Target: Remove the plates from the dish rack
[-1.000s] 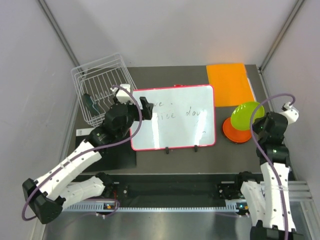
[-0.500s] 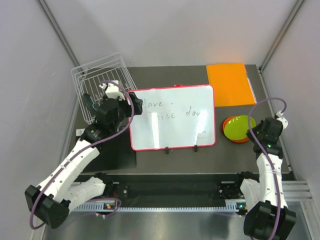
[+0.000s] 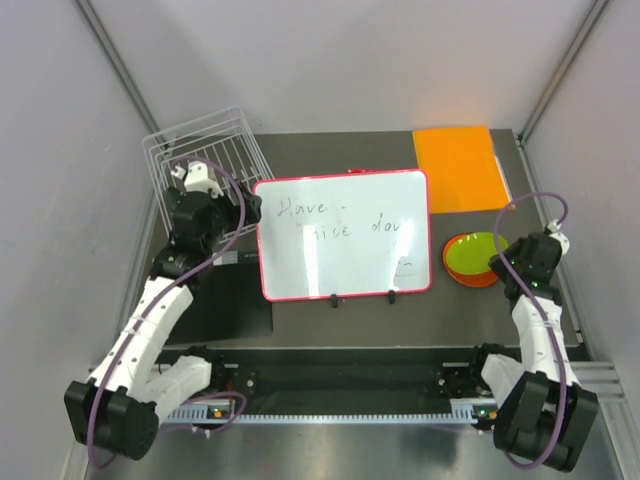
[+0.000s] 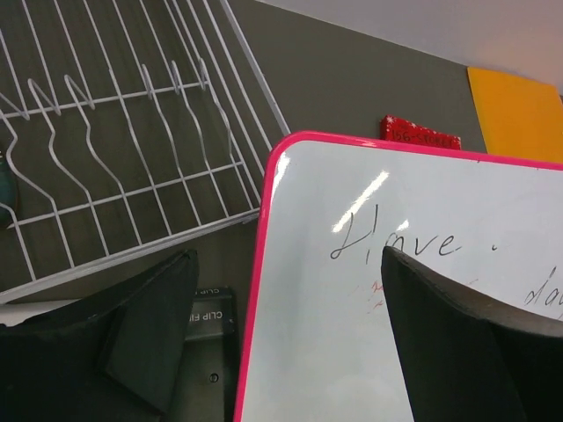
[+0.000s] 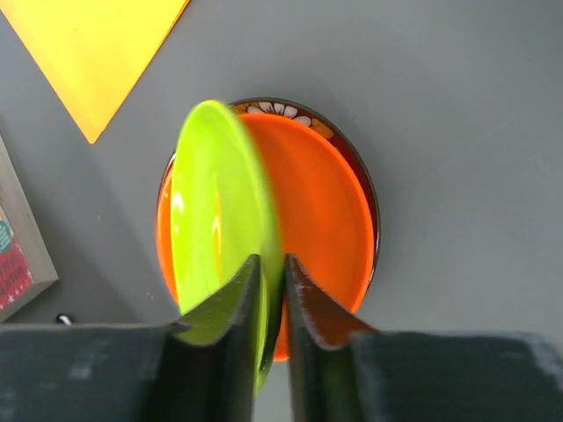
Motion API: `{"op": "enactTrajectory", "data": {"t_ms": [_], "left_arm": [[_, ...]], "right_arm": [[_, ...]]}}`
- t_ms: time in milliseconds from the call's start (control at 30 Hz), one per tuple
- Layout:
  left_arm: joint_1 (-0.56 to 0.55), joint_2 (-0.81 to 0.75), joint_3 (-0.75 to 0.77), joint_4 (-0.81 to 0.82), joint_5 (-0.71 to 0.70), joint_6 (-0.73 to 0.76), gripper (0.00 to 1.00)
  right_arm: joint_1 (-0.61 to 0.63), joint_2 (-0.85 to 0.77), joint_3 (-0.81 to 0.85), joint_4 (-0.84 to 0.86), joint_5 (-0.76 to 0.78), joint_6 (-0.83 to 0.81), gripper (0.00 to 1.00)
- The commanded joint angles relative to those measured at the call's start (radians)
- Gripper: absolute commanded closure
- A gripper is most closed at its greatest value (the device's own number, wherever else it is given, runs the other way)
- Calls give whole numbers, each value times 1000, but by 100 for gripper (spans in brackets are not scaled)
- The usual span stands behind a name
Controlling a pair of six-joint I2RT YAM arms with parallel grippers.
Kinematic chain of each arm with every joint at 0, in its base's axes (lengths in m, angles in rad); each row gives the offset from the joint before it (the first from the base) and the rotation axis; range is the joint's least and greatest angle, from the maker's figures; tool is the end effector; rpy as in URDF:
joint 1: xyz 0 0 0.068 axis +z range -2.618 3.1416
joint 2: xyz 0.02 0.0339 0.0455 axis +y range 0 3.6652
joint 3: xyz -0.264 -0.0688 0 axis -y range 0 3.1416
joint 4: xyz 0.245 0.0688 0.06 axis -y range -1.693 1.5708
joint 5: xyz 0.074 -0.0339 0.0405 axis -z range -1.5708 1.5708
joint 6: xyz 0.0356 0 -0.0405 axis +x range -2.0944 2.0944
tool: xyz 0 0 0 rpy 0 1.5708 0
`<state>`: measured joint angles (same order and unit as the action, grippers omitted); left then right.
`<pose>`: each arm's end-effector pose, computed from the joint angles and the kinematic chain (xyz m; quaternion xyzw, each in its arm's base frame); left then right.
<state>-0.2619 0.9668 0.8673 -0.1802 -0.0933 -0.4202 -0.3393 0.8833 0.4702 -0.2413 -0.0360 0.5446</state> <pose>0.2182 -0.0551 0.3359 -0.0911 0.7932 -0.1659 0.5788 0.1776 -0.0613 0.2074 0.3763 0.8140 0.0614 0.4383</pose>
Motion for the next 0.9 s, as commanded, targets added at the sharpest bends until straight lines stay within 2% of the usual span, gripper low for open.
{"op": "enactTrajectory", "data": {"t_ms": [0,67,133,167,233,333,467,667,800,867], "left_arm": [[35,13,-13,65,76,-26,11],[41,21,-14,71,87,-34,11],[47,24,-17,80,89,-37,12],[50,27,-19,84,87,-40,12],[64,35,-17,87,89,-43,12],[99,61,-2,87,89,-57,12],[165,118,30,88,129,-74,12],[305,188,76,102,135,-84,12],[418,243,119,99,118,-83,13],[431,254,137,114,66,-59,14]], "right_arm": [[-13,20,2,60,7,-3,75],[-15,26,-2,59,10,-8,55],[-15,17,-7,59,15,-15,48],[-15,13,-8,60,13,-17,35],[-15,-1,-5,50,8,-31,24],[-15,-30,17,4,22,-43,15],[-15,-90,82,-104,73,-63,7],[-17,-182,202,-240,159,-103,4],[-17,-250,243,-251,102,-123,3],[-13,-256,248,-244,41,-118,3]]}}
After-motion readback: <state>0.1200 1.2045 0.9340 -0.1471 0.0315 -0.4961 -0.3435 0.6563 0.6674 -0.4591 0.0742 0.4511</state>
